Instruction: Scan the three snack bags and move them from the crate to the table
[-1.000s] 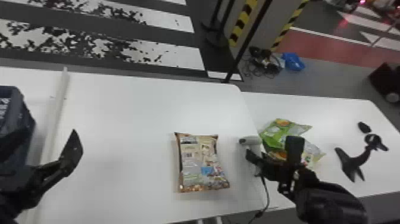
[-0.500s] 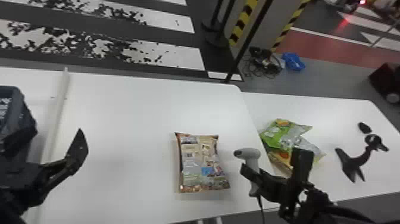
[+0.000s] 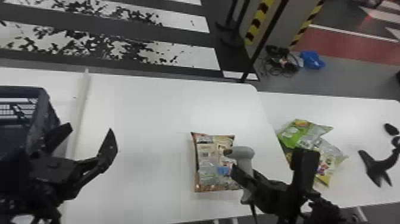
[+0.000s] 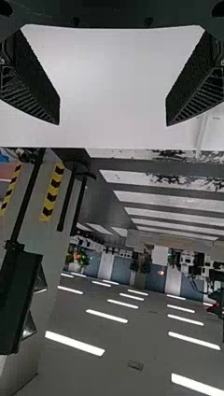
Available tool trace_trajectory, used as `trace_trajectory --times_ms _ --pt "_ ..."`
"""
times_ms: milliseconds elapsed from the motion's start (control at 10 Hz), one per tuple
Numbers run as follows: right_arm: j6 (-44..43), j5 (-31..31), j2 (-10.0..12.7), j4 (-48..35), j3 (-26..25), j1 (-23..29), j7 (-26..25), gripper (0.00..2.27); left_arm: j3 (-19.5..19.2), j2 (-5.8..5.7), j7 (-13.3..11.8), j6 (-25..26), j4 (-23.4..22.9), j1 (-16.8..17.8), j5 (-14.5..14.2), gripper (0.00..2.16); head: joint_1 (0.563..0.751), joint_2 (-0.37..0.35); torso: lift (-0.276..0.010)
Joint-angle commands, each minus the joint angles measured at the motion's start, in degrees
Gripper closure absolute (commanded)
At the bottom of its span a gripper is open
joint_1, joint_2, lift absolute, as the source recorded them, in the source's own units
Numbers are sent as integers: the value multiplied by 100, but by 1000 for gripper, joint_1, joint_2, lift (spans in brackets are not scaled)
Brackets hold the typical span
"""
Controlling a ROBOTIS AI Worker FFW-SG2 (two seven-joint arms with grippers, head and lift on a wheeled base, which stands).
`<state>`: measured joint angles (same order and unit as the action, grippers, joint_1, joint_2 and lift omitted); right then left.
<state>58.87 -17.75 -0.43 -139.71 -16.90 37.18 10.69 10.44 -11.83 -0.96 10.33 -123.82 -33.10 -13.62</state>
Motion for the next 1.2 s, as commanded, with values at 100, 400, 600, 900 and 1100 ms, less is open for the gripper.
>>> trace_trajectory --times_ms 100,400,600,900,1100 --pt "-459 1212 0 58 1417 -36 -445 2047 37 -83 0 -35 -20 -65 -27 22 695 -184 -62" --pt "-705 1520 -9 831 1742 -466 -700 2047 -95 -127 -9 -70 -46 -135 -124 22 695 -118 -62" --pt "-933 1696 -9 1139 1971 -528 -849 2047 -201 -135 -71 -70 -46 -153 -185 22 695 -99 -62" --pt "-1180 1828 -9 1543 2041 -625 -990 2047 -236 -171 -88 -70 -37 -135 -256 22 695 -72 -62" --pt "-1267 1828 -9 1798 2041 -721 -1008 2047 -236 -171 -88 -70 -64 -144 -256 22 695 -72 -62"
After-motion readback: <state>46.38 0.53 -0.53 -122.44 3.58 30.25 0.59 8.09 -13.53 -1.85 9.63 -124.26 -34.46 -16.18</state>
